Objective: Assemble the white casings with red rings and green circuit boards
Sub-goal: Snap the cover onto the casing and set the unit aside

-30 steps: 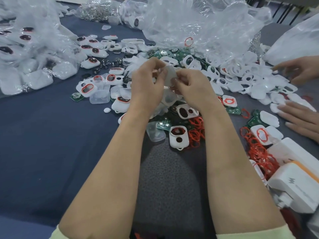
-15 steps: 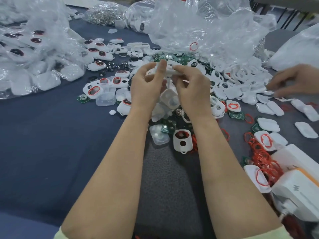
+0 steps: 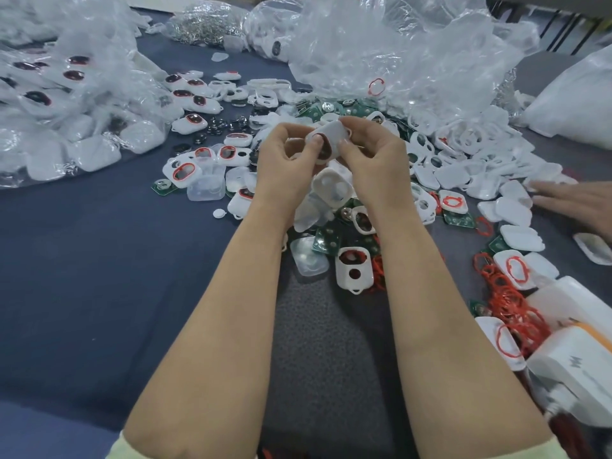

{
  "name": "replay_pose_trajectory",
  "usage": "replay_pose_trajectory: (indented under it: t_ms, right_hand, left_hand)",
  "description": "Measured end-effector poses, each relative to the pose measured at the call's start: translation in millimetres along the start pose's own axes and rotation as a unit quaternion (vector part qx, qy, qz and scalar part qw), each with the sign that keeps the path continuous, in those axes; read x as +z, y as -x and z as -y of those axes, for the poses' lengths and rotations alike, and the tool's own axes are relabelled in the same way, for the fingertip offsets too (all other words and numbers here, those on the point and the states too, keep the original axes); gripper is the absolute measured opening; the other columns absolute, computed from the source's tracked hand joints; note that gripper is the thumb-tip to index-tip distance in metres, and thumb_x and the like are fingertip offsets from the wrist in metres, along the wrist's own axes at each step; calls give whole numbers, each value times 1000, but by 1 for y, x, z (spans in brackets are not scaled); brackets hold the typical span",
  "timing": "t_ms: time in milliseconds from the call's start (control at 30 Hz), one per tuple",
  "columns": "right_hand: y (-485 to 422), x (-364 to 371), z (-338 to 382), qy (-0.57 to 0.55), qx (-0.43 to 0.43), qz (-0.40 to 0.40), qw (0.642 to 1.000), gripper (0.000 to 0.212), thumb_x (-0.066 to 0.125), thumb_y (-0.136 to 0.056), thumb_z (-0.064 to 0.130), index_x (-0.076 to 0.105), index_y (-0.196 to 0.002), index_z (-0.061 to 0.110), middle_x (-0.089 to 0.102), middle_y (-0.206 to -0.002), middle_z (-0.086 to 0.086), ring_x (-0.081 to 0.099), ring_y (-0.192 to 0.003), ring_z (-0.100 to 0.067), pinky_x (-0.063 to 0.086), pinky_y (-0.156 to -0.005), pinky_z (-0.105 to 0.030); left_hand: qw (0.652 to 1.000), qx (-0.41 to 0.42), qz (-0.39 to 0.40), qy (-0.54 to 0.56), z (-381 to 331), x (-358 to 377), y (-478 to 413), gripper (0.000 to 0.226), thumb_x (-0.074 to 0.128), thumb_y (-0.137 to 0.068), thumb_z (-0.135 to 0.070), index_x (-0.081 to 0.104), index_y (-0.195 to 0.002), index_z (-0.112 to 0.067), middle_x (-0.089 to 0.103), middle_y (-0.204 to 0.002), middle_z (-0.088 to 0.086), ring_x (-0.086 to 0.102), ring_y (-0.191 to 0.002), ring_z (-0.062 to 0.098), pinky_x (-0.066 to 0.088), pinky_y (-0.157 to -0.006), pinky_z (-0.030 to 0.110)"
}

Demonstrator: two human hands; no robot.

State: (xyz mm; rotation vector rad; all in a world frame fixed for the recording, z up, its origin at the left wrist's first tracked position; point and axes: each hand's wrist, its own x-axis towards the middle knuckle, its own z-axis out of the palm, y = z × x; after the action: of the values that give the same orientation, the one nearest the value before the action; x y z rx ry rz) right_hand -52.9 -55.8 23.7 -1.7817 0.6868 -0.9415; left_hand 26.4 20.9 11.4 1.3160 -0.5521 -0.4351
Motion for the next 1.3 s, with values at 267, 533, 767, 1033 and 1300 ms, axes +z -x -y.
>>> replay_pose_trajectory:
  t_ms: [267,533,767,1033,1300]
  right_hand:
    - [0,5,0,-78,66,13,995,20,64,-90,15,65,-108,7,69,-90,-7,65,-83,-15,56,-84,-33]
    - [-1,2,1,-22,46,49,997,23,56,-95,12,57,-116,2,67,-105,-13,67,-90,-18,57,-84,-30]
    - [-5,2,-3,32,58,43,997,25,52,-97,17,57,-117,2,67,-106,-13,65,-96,-24,54,-89,-40]
    - [-7,0,-6,40,52,57,996,21,53,-95,14,58,-113,4,68,-104,-13,66,-97,-25,53,-89,-43]
    - [-6,-1,-8,-51,59,52,996,16,57,-95,21,62,-103,8,67,-80,-2,64,-66,-3,55,-67,-22]
  left_hand:
    - [989,-45,-70,123,1,7,-2,4,57,-94,-6,56,-92,-9,63,-93,11,63,-89,22,55,-81,26]
    - [996,-29,-33,78,0,3,-1,9,59,-95,-16,59,-86,-12,63,-76,2,60,-67,8,53,-70,21]
    - [998,-44,-3,38,-2,5,2,11,61,-93,-10,63,-102,-4,68,-85,10,64,-75,15,56,-78,26]
    - [998,-12,0,-56,-2,5,2,4,60,-93,-11,63,-95,-9,68,-97,16,66,-94,27,53,-94,42]
    - [991,12,2,-133,-2,6,-1,21,58,-95,-13,60,-108,3,62,-90,8,58,-83,16,52,-87,37]
